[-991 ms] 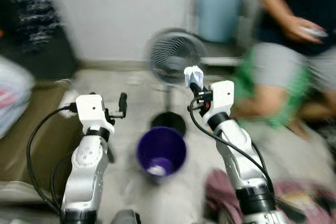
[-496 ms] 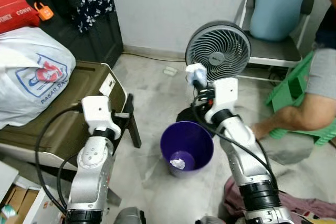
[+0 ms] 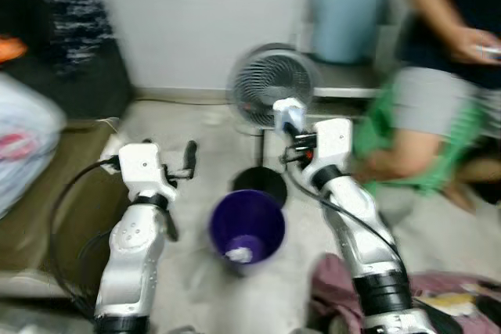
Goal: Clean up the room
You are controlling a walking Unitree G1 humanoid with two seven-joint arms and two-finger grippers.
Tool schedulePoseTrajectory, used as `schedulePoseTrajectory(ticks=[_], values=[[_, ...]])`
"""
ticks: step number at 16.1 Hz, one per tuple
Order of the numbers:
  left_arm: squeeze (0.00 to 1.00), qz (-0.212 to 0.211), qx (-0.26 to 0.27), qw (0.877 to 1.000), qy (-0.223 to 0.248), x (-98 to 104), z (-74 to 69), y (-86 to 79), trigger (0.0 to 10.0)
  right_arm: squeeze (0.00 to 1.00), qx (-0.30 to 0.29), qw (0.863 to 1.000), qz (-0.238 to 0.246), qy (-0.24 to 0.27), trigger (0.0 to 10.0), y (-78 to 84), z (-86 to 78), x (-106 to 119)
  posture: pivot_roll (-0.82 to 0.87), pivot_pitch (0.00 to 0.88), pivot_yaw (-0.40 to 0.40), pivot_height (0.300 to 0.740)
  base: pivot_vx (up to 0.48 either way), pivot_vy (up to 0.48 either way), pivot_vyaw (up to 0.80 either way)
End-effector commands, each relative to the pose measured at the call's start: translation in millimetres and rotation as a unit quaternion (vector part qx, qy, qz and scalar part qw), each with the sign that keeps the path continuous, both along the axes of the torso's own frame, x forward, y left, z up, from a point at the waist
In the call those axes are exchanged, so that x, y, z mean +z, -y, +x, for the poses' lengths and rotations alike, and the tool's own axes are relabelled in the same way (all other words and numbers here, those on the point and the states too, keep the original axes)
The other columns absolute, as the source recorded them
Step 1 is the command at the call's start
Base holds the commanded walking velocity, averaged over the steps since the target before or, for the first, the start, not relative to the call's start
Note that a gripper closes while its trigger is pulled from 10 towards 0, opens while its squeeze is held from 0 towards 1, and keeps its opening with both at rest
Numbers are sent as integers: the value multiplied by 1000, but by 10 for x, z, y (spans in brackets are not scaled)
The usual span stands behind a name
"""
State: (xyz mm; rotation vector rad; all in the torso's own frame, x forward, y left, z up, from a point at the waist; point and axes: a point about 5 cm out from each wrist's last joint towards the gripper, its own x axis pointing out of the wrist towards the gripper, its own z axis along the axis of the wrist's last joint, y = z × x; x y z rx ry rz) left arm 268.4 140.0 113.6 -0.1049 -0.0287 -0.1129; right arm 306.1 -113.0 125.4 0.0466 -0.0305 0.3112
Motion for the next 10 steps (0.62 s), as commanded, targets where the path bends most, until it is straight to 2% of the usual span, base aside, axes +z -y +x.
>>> schedulePoseTrajectory(ticks=[1,8,10], values=[[0,5,10,1000,6,32,4,-73,10000,0,14,1000,5,4,10000,-95,18,34,-75,0,5,740,398,0,0],[0,8,16,1000,1,14,-2,-81,10000,0,19,1000,3,9,10000,-114,5,37,-75,0,7,740,385,0,0],[0,16,25,1000,-1,11,-1,-95,10000,0,21,1000,3,9,10000,-134,8,32,-66,0,6,740,0,0,0]])
